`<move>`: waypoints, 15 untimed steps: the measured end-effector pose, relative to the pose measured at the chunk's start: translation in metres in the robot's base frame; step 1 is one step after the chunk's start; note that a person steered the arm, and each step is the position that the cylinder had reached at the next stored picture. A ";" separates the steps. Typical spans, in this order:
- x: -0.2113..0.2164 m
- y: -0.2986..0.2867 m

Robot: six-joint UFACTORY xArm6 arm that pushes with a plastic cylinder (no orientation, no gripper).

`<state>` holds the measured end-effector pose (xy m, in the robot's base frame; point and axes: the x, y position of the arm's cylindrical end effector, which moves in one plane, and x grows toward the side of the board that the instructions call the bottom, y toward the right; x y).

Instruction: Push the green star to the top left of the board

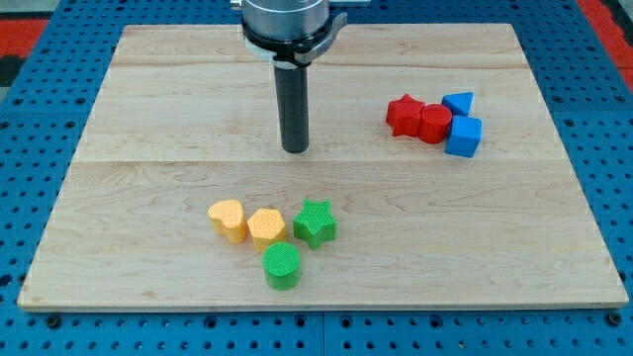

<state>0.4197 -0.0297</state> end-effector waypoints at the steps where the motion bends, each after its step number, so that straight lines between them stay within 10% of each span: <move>1: 0.001 -0.007; 4: 0.041 -0.005; 7: 0.147 0.141; 9: 0.178 0.053; 15: -0.026 0.053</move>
<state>0.3938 0.0234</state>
